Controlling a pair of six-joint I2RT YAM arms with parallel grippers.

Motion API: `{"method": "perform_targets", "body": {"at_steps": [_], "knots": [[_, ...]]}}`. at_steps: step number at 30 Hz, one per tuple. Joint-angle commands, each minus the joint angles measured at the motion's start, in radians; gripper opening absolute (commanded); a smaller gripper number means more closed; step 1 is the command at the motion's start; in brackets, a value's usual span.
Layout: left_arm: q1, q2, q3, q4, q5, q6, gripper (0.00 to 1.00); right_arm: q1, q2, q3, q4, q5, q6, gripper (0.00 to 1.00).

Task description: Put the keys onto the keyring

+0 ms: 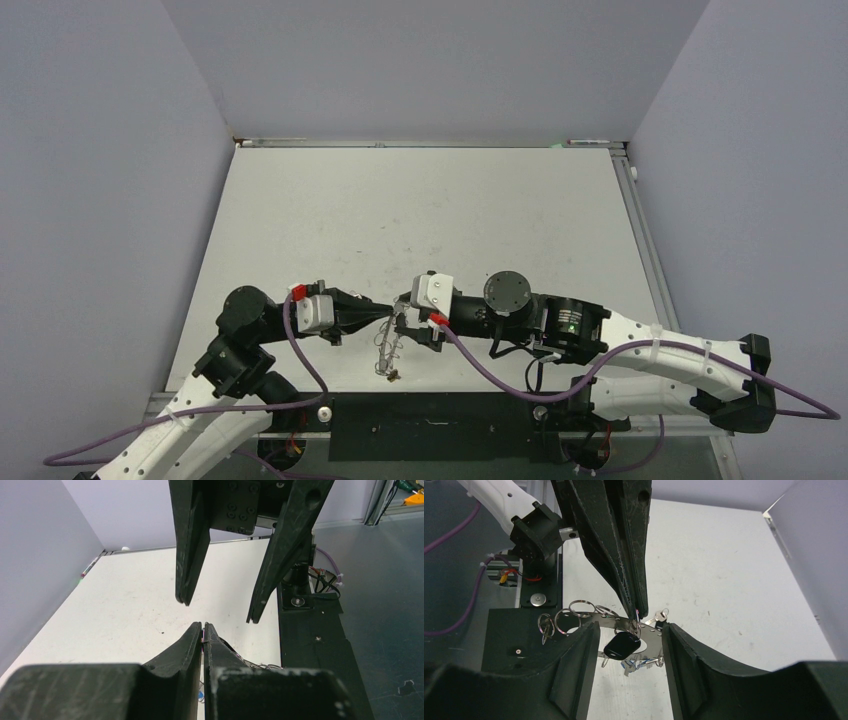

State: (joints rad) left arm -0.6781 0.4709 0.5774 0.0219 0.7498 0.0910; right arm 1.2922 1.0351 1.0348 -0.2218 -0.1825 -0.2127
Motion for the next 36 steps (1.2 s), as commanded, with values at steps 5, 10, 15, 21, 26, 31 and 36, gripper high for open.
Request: {"method": "perform_targets", "body": {"at_steps": [5,10,15,21,26,31,36], "knots": [[0.031,-0.02,-0.026,0.218,0.038,-0.116,0.0,0.006,-0.105,-0.062,0.104,0.056,0.026,0.5],[0.054,-0.031,-0.062,0.34,0.052,-0.196,0.0,-0.01,-0.122,-0.097,0.133,0.068,0.049,0.44],[0.064,-0.034,-0.082,0.392,0.059,-0.232,0.0,-0.036,-0.125,-0.118,0.175,0.01,0.078,0.41],[0.073,-0.034,-0.098,0.447,0.079,-0.267,0.0,-0.063,-0.113,-0.116,0.199,-0.038,0.089,0.4],[0.077,-0.038,-0.104,0.466,0.091,-0.281,0.0,-0.102,-0.098,-0.107,0.213,-0.094,0.107,0.39],[0.078,-0.044,-0.106,0.465,0.094,-0.281,0.0,-0.116,-0.07,-0.096,0.254,-0.136,0.117,0.35],[0.078,-0.046,-0.106,0.457,0.093,-0.275,0.0,-0.117,-0.044,-0.083,0.264,-0.178,0.122,0.33]]}}
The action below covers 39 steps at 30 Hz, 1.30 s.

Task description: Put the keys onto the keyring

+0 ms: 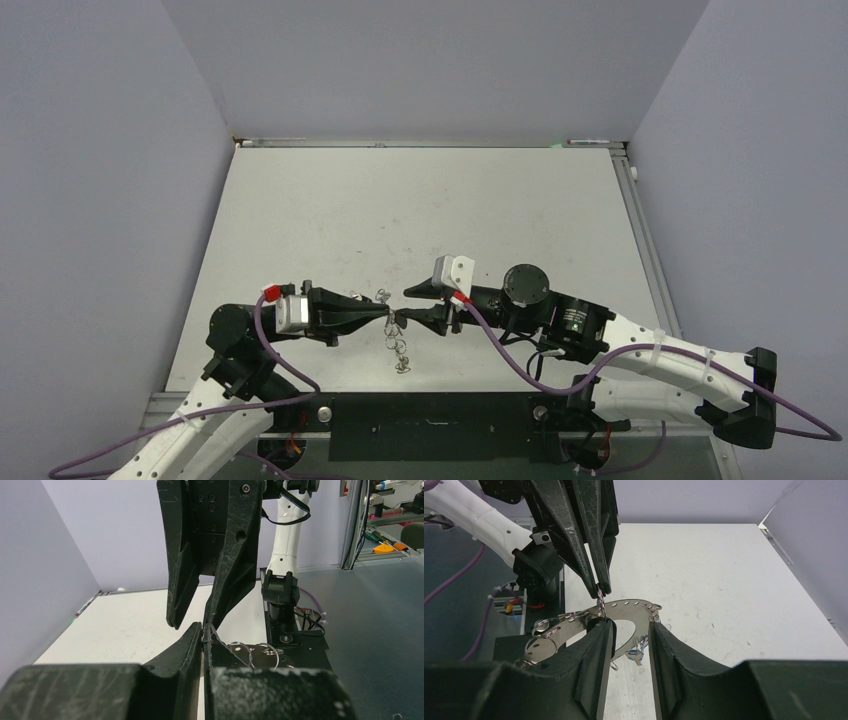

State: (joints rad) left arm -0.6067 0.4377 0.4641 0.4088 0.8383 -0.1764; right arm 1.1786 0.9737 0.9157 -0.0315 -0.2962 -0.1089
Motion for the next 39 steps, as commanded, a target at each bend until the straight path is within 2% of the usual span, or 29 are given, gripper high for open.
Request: {"method": "perform_targets", "body": {"at_steps": [1,5,11,25,30,39], "knots": [[0.007,-0.015,0.007,0.069,0.005,-0.007,0.0,-0.003,0.021,0.039,0.075,-0.07,0.018,0.32],[0.007,-0.018,0.005,0.066,0.003,-0.005,0.0,-0.002,0.029,0.047,0.075,-0.083,0.018,0.29],[0.007,-0.022,0.008,0.05,0.0,0.007,0.0,-0.003,0.022,0.052,0.058,-0.094,0.011,0.29],[0.007,-0.024,0.011,0.037,-0.008,0.018,0.0,-0.009,0.013,0.053,0.069,-0.154,0.024,0.34],[0.007,-0.028,0.011,0.032,-0.01,0.02,0.0,-0.02,-0.004,0.049,0.07,-0.217,0.03,0.4],[0.007,-0.029,0.011,0.031,-0.011,0.02,0.0,-0.024,0.013,0.05,0.075,-0.2,0.043,0.43]]}}
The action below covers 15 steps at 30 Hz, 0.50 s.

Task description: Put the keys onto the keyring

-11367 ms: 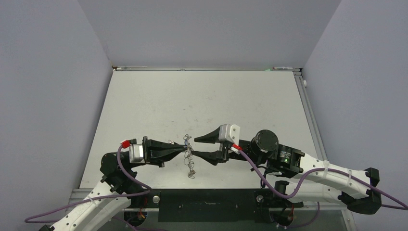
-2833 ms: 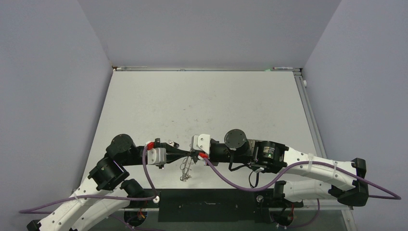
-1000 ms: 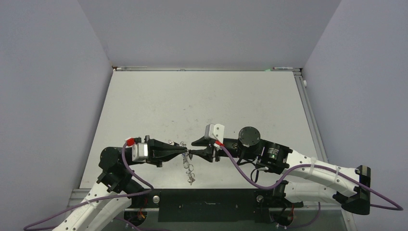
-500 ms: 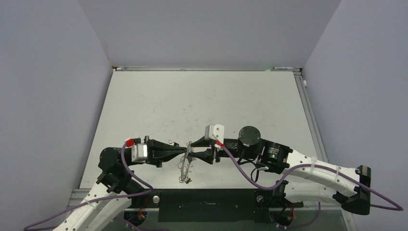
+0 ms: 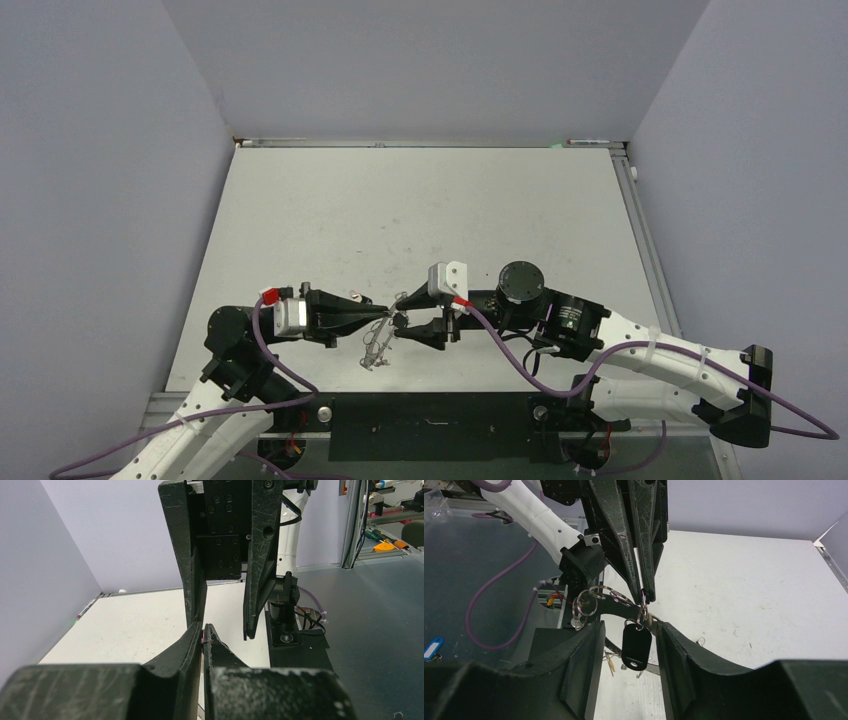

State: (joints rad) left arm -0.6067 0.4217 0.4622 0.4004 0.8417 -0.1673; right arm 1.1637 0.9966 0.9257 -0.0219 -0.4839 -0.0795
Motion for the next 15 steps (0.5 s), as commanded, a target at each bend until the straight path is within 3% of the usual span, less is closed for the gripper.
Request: {"method": "perform_targets", "body": {"at_steps": [1,4,11,15], "knots": [[0.007,-0.011,0.013,0.04,-0.014,0.011,0.0,-0.009,-0.006,0.041,0.069,-0.004,0.014,0.43],[0.007,-0.011,0.013,0.04,-0.012,0.011,0.0,-0.01,0.008,0.047,0.069,0.017,0.015,0.39],[0.007,-0.012,0.013,0.04,-0.009,0.011,0.0,-0.009,0.02,0.051,0.063,0.055,0.011,0.12],[0.007,-0.013,0.013,0.041,-0.008,0.009,0.0,-0.009,0.015,0.048,0.054,0.07,0.009,0.05]]}}
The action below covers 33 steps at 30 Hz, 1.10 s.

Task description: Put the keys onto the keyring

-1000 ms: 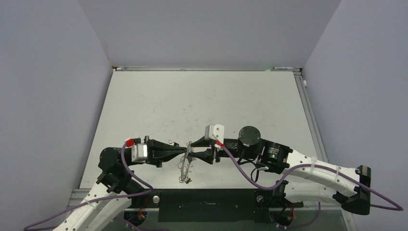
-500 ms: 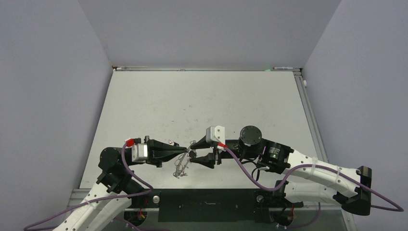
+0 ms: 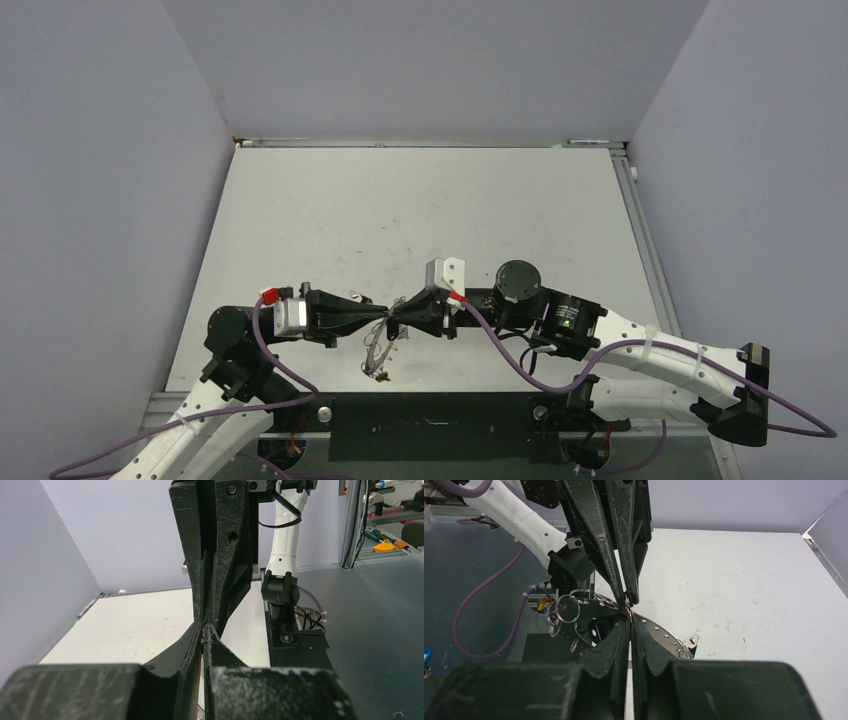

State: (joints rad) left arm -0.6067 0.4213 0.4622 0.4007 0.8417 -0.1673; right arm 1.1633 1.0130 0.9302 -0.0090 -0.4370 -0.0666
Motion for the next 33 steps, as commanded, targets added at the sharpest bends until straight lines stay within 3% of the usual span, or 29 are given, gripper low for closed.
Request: {"method": "perform_targets", "body": {"at_steps": [1,17,33], "knots": [[0.007,-0.012,0.012,0.041,-0.009,0.009,0.0,-0.008,-0.006,0.039,0.04,0.03,-0.005,0.05],[0.007,-0.019,0.009,0.061,-0.013,0.0,0.0,-0.011,-0.069,-0.082,0.096,0.058,0.042,0.05],[0.007,-0.021,0.006,0.07,-0.017,-0.008,0.0,-0.013,0.009,-0.114,0.233,-0.02,0.105,0.05]]}}
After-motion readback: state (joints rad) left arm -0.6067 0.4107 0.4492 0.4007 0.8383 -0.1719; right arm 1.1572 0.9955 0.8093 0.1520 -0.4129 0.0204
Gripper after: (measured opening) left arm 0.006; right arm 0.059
